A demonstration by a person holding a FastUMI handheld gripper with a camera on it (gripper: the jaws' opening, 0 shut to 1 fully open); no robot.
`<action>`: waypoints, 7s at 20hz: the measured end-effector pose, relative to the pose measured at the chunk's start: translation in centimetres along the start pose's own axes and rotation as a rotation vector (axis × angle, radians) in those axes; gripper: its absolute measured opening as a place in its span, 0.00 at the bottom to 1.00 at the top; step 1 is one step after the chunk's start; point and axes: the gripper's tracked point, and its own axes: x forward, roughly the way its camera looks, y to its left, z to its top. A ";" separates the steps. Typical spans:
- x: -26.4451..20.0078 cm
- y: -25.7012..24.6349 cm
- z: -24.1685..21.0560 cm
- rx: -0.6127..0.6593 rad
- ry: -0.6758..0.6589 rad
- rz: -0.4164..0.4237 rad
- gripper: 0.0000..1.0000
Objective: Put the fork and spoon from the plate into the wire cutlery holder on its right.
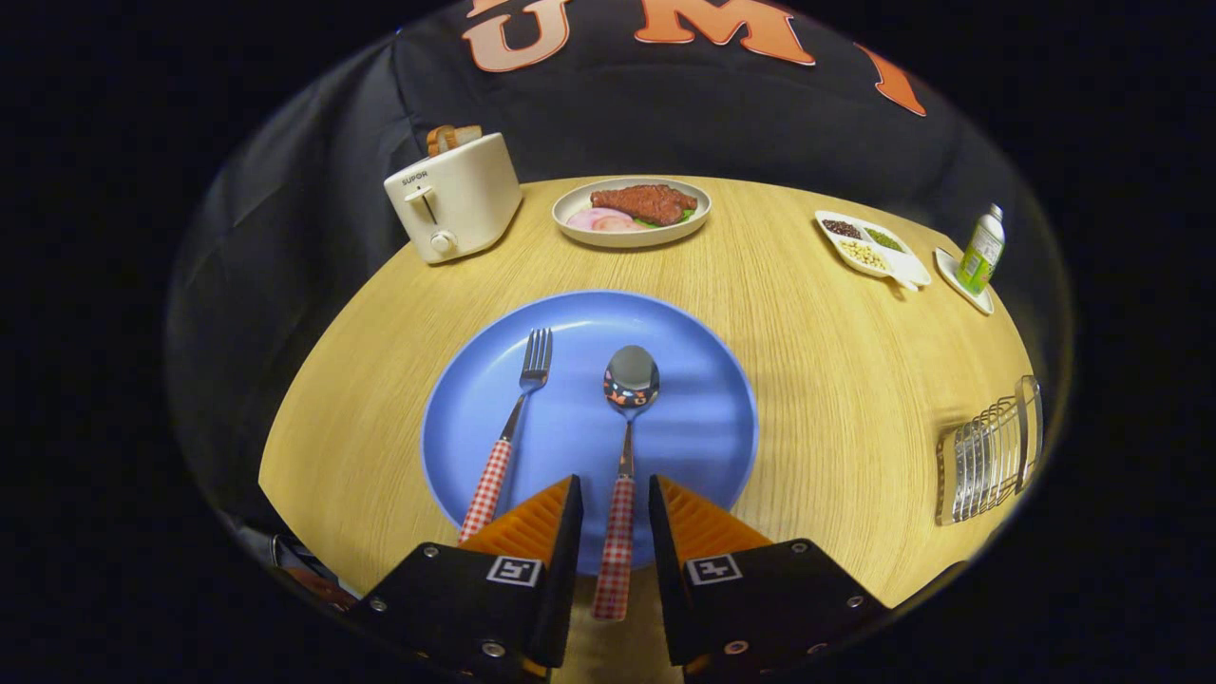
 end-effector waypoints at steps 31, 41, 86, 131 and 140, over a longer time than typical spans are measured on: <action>-14.1 -16.6 3.1 0.176 -0.162 -0.258 0.09; -17.9 -23.7 -1.7 0.167 -0.001 -0.309 0.08; -16.4 -27.7 5.1 0.104 0.249 -0.130 0.18; 1.8 4.8 2.4 -0.002 -0.162 0.011 0.72; 2.2 4.6 1.6 0.028 -0.111 0.024 0.13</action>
